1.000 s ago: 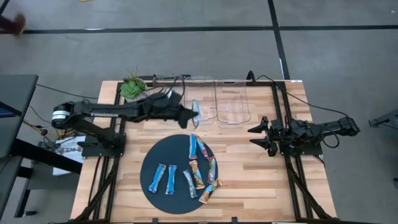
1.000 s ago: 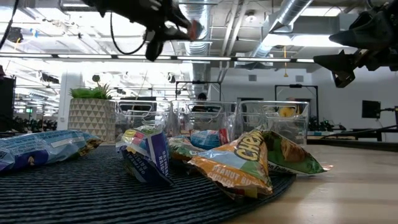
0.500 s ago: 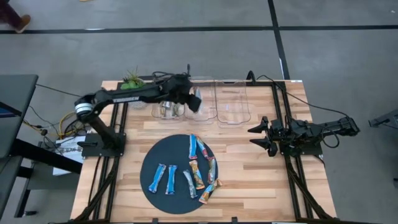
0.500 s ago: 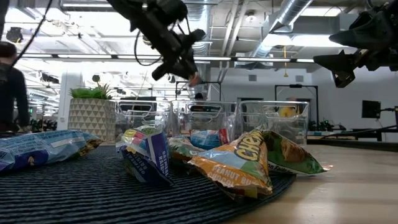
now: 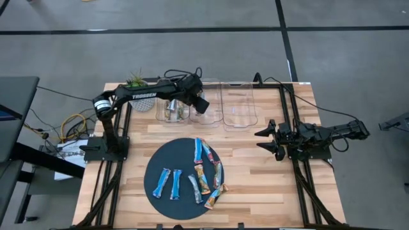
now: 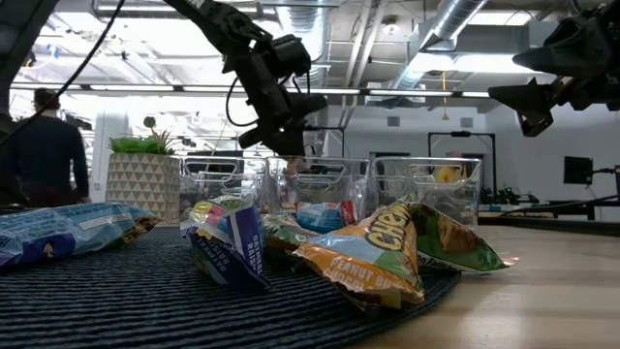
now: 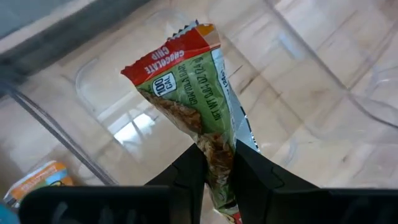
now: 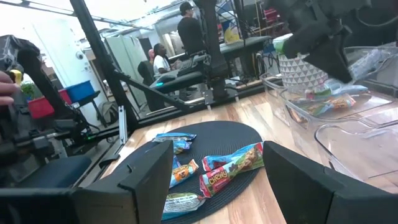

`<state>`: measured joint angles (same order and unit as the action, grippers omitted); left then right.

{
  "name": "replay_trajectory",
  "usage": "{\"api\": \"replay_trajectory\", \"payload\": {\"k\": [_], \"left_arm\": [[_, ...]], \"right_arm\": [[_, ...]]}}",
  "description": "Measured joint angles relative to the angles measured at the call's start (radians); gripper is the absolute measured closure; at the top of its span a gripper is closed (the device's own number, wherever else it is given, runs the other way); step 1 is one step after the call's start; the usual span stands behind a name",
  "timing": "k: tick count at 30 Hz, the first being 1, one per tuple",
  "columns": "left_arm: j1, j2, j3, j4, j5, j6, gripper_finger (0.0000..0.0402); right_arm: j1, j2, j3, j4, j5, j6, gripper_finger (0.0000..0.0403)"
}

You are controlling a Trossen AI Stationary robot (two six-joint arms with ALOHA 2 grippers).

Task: Pick and place Granola Bars by type
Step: Put the red granola bar into the center transparent bin

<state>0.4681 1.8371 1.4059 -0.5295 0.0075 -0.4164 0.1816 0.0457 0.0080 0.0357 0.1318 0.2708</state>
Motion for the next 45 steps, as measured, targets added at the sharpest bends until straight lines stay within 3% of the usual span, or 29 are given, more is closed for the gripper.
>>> {"api": "replay_trajectory", "payload": {"k": [16, 27, 31, 38, 45], "left_arm": [[0.014, 0.015, 0.004, -0.036, 0.026, 0.030, 0.0238], [-0.038, 0.016, 0.137, -0.104, 0.049, 0.078, 0.0234], [-0.074, 0.016, 0.190, -0.109, 0.125, 0.081, 0.0234], [-0.175, 0.016, 0.245, -0.084, 0.239, 0.091, 0.0234], [-0.303, 0.015, 0.269, -0.085, 0.250, 0.220, 0.0234]], "right_arm": [[0.000, 0.000, 0.000, 0.000, 0.000, 0.000, 0.0159], [0.000, 0.000, 0.000, 0.000, 0.000, 0.000, 0.0159], [0.000, 0.000, 0.000, 0.000, 0.000, 0.000, 0.0159], [0.000, 0.000, 0.000, 0.000, 0.000, 0.000, 0.0159], [0.000, 0.000, 0.000, 0.000, 0.000, 0.000, 0.0159]]}}
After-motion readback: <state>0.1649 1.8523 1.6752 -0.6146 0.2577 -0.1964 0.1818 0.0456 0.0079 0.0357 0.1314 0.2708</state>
